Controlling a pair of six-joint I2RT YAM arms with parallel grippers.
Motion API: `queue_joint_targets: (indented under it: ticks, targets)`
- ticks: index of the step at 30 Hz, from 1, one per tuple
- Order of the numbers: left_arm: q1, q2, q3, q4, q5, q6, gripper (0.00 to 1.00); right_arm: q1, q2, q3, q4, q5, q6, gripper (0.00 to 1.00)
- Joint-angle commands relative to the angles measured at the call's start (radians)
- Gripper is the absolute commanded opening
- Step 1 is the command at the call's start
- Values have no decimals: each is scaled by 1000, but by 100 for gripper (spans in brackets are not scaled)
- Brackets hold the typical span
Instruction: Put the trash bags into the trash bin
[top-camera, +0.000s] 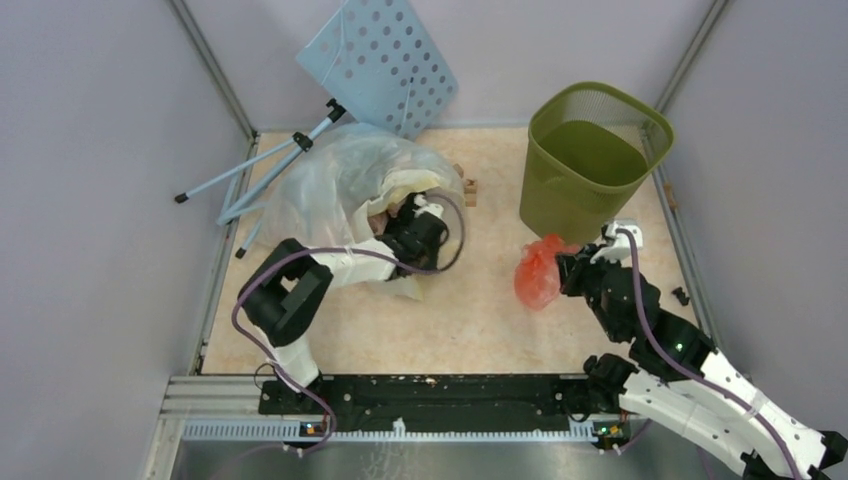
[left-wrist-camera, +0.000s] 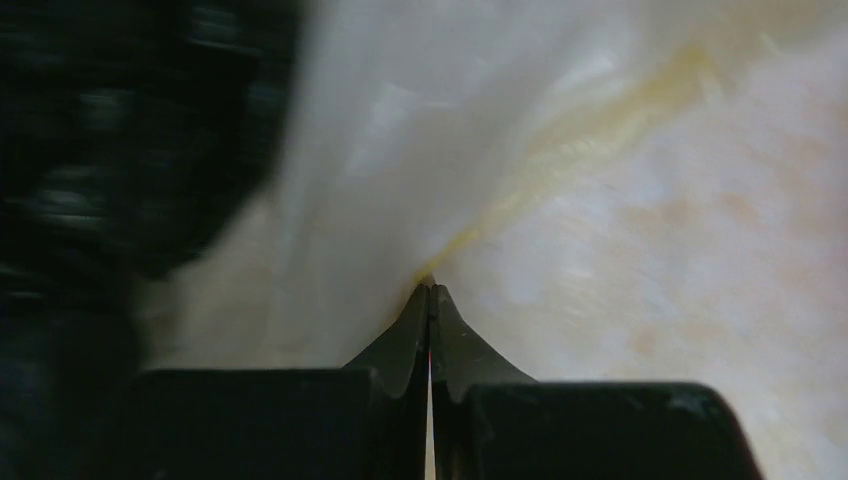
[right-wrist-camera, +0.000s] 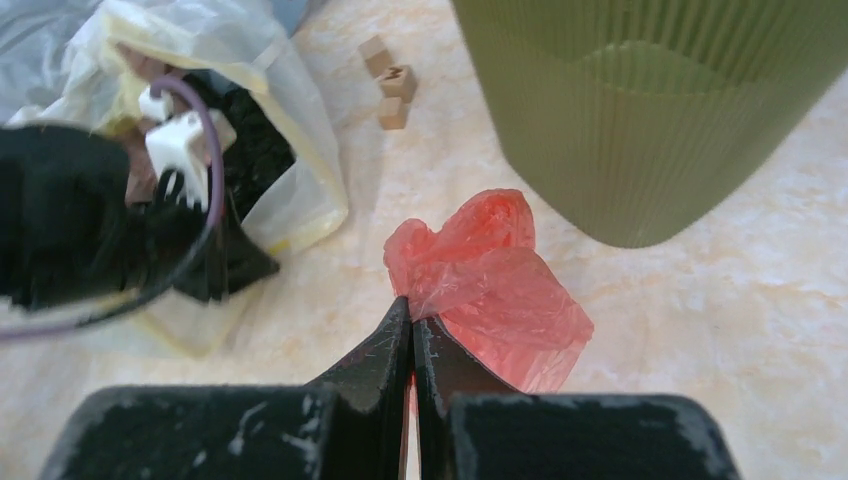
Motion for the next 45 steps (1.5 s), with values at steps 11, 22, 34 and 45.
queue_joint_targets:
  ticks: [11, 22, 34, 45]
  targets:
    - [488, -265, -156, -3, 53, 0, 0, -4, 262, 49, 293, -553, -76, 0]
    - [403, -533, -197, 106, 683, 85, 32, -5, 315, 157, 423, -705, 28, 0]
    - [381, -727, -238, 19, 815, 154, 76, -15, 448, 129, 74, -160, 129, 79]
    - [163, -616, -185, -9, 687, 212, 67, -15, 264, 28, -11, -263, 111, 71]
